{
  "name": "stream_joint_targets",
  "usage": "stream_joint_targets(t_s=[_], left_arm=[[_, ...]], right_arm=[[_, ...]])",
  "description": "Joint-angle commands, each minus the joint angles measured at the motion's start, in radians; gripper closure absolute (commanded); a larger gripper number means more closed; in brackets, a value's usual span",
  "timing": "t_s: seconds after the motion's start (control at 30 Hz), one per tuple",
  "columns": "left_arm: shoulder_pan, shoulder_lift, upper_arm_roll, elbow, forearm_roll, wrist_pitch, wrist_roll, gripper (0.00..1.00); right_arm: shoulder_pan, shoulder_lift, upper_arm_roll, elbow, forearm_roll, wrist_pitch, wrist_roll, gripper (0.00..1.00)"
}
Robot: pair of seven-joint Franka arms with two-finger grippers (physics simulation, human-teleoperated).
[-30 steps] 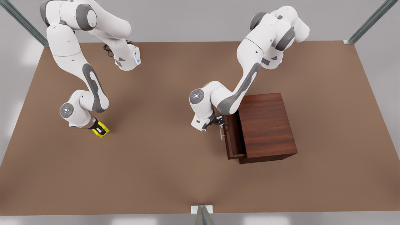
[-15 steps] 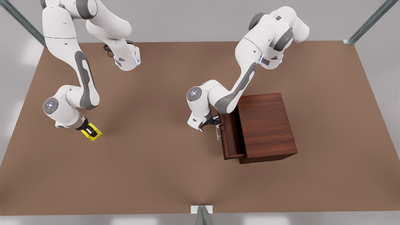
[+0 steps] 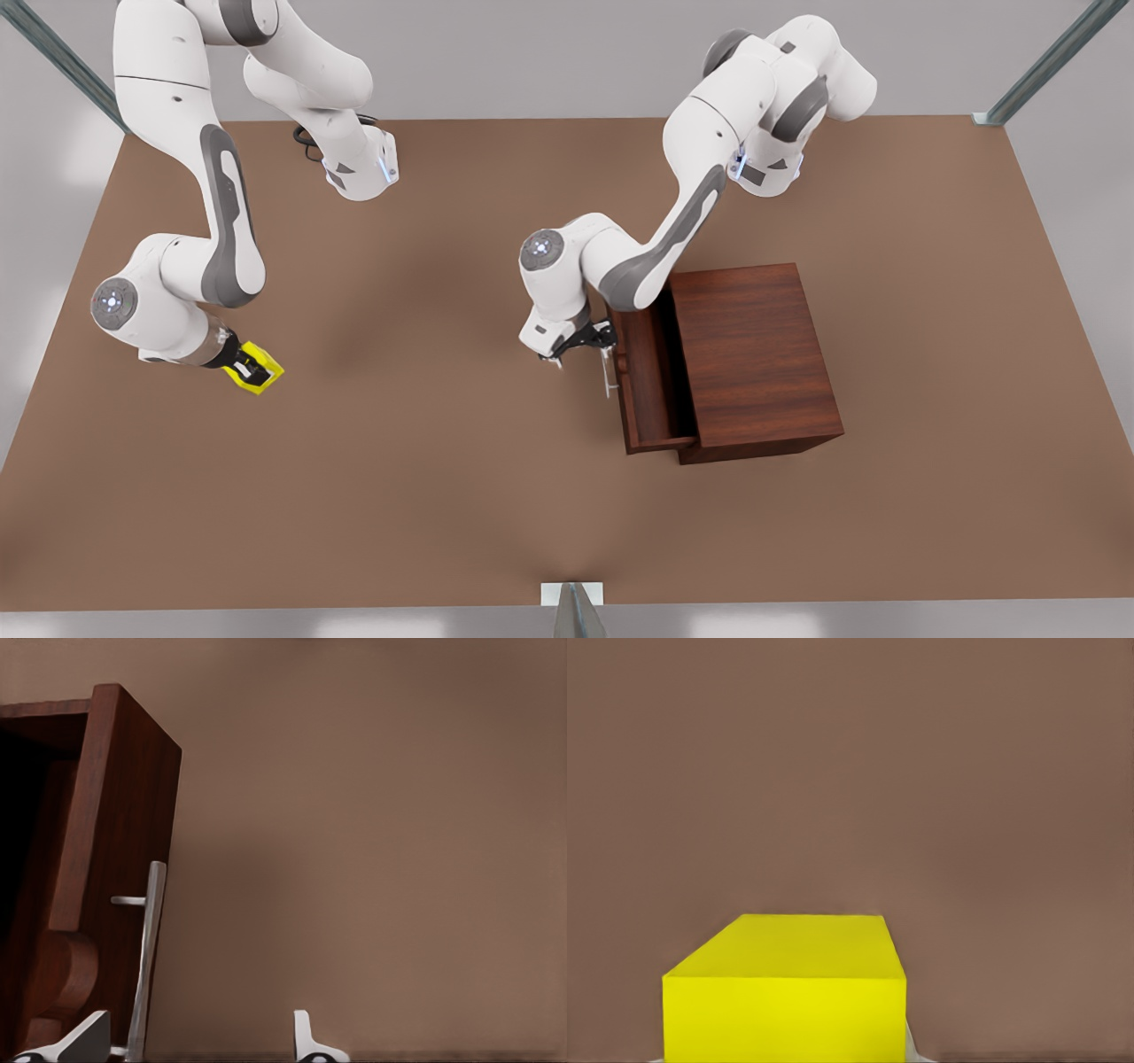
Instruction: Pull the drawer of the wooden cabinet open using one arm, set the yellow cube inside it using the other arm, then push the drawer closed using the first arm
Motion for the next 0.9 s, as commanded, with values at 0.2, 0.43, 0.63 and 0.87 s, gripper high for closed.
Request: stream_joint_targets(t_s=[0.2,0.43,0.63,0.87], left_arm=[[0.469,-0.341,0.002,-0.008,-0.259,-0.498,0.446,0.0],[0.72,-0.639,0.012,-0.381,-0.448,-0.262,0.712,0.0],[0.681,-0.628,0.003,-0.338,-0.397,-0.34,0.966,0.0],[0.641,-0.583,0.005,-0.253,-0.409,-0.354,1.028,0.0]], right_arm=[[0.099,0.001,-0.001,0.044,0.009,-0.085,0.354,0.3],[0.331,0.079,-0.001,0.269,0.071,-0.212,0.837,0.3],[0.511,0.202,0.0,0.461,0.135,-0.243,1.201,0.3],[0.699,0.417,0.003,0.815,0.219,-0.234,1.664,0.3]])
